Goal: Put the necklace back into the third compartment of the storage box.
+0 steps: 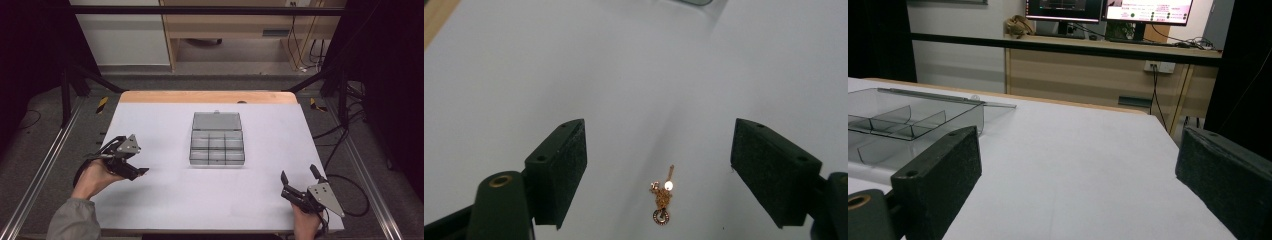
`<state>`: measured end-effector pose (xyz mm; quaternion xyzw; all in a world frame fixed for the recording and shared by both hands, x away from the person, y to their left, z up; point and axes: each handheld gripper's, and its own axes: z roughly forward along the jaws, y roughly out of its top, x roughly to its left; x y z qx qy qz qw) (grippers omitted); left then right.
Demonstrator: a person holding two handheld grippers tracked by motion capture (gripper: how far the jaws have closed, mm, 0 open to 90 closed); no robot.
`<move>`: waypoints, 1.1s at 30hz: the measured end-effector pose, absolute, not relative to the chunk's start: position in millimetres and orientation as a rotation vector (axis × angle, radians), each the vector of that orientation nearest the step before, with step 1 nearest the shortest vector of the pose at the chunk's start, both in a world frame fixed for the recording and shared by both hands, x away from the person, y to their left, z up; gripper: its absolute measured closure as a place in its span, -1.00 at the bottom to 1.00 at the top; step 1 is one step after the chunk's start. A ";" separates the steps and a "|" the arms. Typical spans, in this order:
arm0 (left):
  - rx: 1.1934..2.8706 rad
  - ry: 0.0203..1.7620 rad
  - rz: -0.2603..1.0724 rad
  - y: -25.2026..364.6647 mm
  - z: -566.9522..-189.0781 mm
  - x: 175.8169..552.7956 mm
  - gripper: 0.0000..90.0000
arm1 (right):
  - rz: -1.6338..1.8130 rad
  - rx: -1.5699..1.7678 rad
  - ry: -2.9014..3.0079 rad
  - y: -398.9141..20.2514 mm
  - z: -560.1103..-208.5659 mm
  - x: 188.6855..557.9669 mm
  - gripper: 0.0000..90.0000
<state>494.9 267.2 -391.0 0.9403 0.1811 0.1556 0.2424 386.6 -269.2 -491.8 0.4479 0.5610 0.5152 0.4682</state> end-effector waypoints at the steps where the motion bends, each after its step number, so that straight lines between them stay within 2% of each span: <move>1: 2.570 0.495 0.425 267.2 -391.0 494.9 -0.48 | 1.264 1.098 1.376 -269.2 -491.8 386.6 -0.89; 7: 2.722 0.412 0.365 257.4 -389.1 503.5 -0.45 | 1.264 1.097 1.382 -269.1 -491.7 386.9 -0.89; 14: 2.871 0.345 0.276 246.0 -394.0 511.1 -0.32 | 1.265 1.094 1.385 -269.0 -491.7 386.9 -0.89; 16: 2.927 0.317 0.265 242.8 -397.7 514.6 -0.20 | 1.266 1.095 1.384 -268.9 -491.8 386.8 -0.89; 20: 3.011 0.311 0.250 238.6 -407.0 519.3 -0.13 | 1.266 1.094 1.385 -268.9 -491.7 386.8 -0.89; 33: 3.119 0.270 0.171 234.0 -429.2 528.3 0.02 | 1.262 1.091 1.392 -268.6 -491.6 387.1 -0.89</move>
